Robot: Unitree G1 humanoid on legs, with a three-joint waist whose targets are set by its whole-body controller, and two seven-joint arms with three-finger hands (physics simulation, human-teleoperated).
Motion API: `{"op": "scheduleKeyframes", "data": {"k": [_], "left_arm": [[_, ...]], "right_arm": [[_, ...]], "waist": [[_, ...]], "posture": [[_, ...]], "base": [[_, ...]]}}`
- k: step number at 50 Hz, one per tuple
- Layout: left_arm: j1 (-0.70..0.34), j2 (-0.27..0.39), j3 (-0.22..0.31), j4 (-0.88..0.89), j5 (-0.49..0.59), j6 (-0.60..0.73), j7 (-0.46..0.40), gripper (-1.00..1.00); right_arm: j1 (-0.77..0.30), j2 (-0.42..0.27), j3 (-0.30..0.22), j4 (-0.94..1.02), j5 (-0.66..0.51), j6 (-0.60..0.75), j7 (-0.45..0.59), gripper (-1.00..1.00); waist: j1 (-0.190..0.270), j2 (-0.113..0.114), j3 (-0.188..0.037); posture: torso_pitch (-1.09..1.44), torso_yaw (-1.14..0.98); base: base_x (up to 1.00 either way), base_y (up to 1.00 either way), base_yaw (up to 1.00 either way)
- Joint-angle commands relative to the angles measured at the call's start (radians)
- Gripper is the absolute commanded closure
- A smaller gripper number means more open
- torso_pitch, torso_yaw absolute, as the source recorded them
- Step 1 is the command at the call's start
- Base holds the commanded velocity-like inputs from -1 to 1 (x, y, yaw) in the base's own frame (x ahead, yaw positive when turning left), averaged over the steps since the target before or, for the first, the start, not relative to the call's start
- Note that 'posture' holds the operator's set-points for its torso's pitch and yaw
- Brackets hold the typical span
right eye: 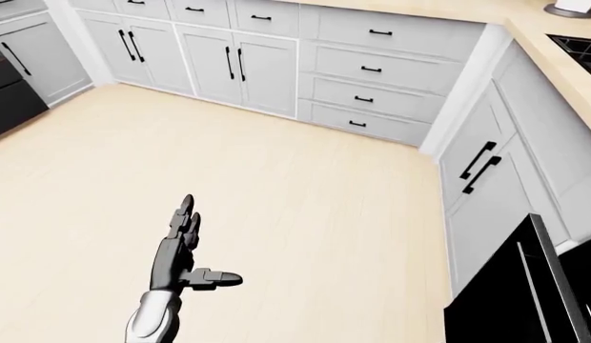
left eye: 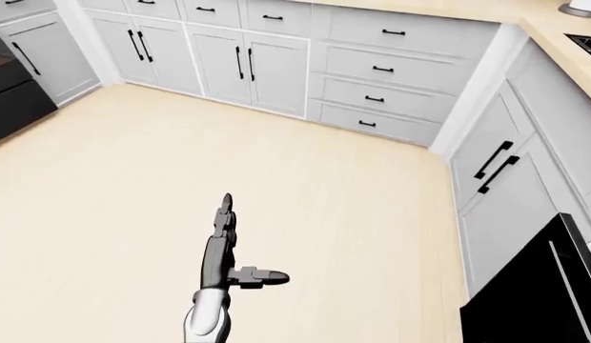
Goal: Close the dishwasher door
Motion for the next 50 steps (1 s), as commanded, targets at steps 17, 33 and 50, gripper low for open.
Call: {"op": "scheduleKeyframes", "data": {"k": [17,33,50], "left_arm": [[-0.01,0.001,0.003,-0.052,-0.003,-0.028,0.0,-1.0],[-0.006,0.0,-0.001,-0.053,-0.002,-0.031,0.002,-1.0],[-0.009,0.001,0.001,-0.05,-0.003,-0.029,0.002,-1.0]], "right_arm": [[0.041,-0.074,-0.062,0.029,0.098,-0.009,-0.029,-1.0],[0.064,-0.114,-0.082,0.037,0.132,0.018,-0.001,-1.0],[0.094,-0.153,-0.099,0.037,0.167,0.037,0.022,-1.0]], "waist": [[-0.021,-0.01,-0.006],[-0.026,-0.01,-0.002],[-0.024,-0.011,-0.002]], "posture": [[0.0,0.0],[0.0,0.0],[0.0,0.0]], "base": [[0.0,0.0,0.0],[0.0,0.0,0.0],[0.0,0.0,0.0]]}}
